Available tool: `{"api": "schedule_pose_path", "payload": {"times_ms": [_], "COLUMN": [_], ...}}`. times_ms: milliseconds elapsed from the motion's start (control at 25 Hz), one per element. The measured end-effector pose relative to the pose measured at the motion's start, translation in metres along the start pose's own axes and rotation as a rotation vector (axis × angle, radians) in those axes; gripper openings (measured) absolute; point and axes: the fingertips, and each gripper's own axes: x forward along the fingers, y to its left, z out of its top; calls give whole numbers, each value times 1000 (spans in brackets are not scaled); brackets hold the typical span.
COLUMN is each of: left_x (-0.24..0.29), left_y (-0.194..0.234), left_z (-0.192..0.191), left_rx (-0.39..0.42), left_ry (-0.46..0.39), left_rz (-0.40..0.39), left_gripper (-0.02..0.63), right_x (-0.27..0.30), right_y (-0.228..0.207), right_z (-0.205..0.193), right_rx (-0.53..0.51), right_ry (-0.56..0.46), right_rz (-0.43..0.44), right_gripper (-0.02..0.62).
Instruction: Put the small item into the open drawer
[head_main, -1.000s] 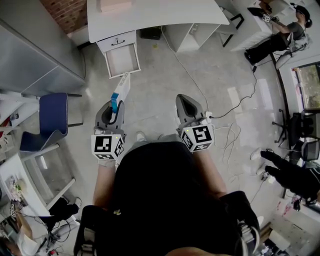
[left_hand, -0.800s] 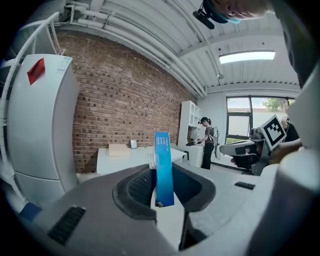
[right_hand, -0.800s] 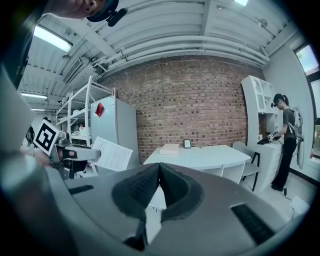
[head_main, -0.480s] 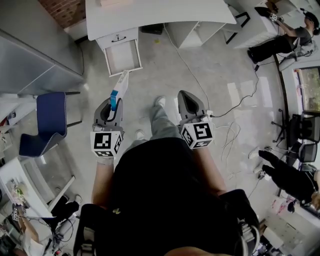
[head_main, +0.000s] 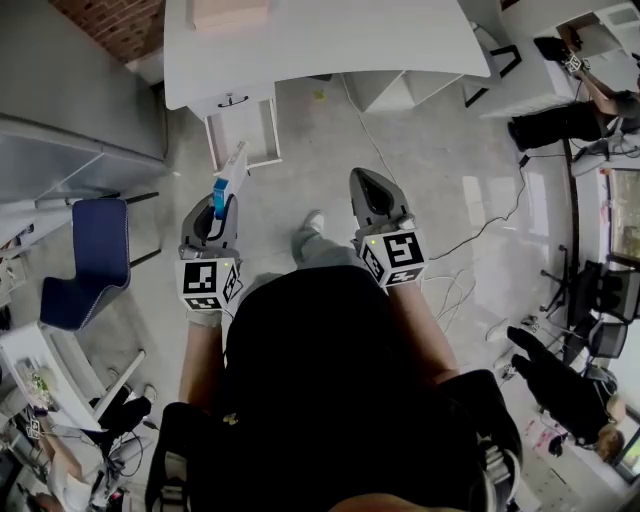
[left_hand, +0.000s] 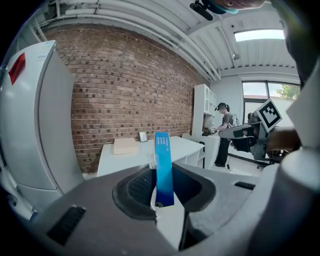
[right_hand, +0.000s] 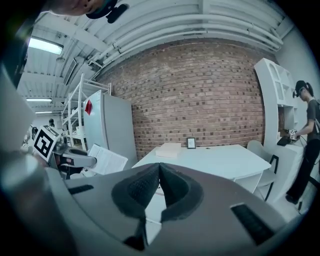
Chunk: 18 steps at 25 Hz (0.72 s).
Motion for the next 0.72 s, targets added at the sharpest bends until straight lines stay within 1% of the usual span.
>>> {"api": "schedule_pose_path", "payload": {"times_ms": [200,320,520,720], "left_x": [48,69,100,129], "left_y": [9,15,27,47], "left_z": [5,9,12,9], "left_rx": [-5,-18,-1,9], "left_ry": [43,59,81,115], "left_rz": [38,39,-4,-68], "left_gripper": [86,86,86,86], "right_x": [44,64,92,120], "right_y": [-32,-39,-41,-37], "right_z": [8,13,15,1], "right_rx": [1,-6,-12,12], "right_ry": [28,47,78,152], "right_rz": [49,64,64,41], "right_gripper": [11,11,11,11]}}
